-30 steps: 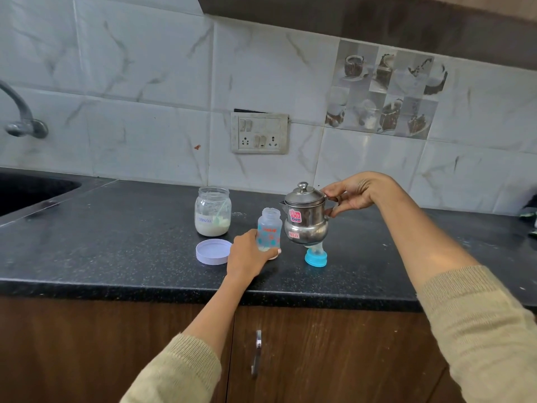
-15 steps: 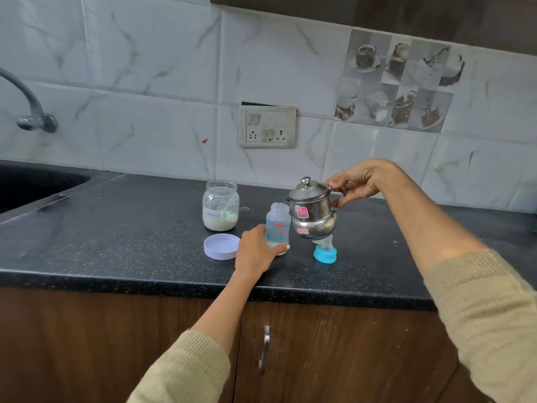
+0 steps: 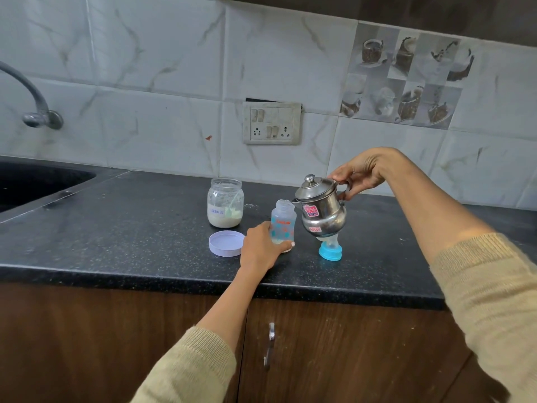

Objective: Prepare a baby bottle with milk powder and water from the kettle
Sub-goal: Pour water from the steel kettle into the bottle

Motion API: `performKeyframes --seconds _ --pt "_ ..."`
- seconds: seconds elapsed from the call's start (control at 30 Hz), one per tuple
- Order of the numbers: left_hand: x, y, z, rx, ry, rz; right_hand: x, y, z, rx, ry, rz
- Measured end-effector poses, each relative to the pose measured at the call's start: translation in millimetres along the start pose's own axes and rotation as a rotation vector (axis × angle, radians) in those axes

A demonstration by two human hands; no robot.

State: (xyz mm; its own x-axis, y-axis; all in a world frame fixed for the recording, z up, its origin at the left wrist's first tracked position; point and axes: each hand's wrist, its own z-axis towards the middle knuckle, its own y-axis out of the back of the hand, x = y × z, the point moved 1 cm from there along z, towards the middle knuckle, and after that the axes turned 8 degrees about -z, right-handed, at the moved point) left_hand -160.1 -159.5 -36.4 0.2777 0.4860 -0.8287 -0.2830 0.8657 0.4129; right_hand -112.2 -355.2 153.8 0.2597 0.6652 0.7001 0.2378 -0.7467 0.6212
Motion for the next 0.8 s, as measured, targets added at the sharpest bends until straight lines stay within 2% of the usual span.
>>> performKeyframes --seconds 0.5,0.8 --pt "0 1 0 0.0 0.008 0.008 19 -2 -3 -0.026 -0.01 -0.107" --pt "0 0 1 0.004 0.015 0.008 28 -1 -7 -0.082 -0.025 -0.255"
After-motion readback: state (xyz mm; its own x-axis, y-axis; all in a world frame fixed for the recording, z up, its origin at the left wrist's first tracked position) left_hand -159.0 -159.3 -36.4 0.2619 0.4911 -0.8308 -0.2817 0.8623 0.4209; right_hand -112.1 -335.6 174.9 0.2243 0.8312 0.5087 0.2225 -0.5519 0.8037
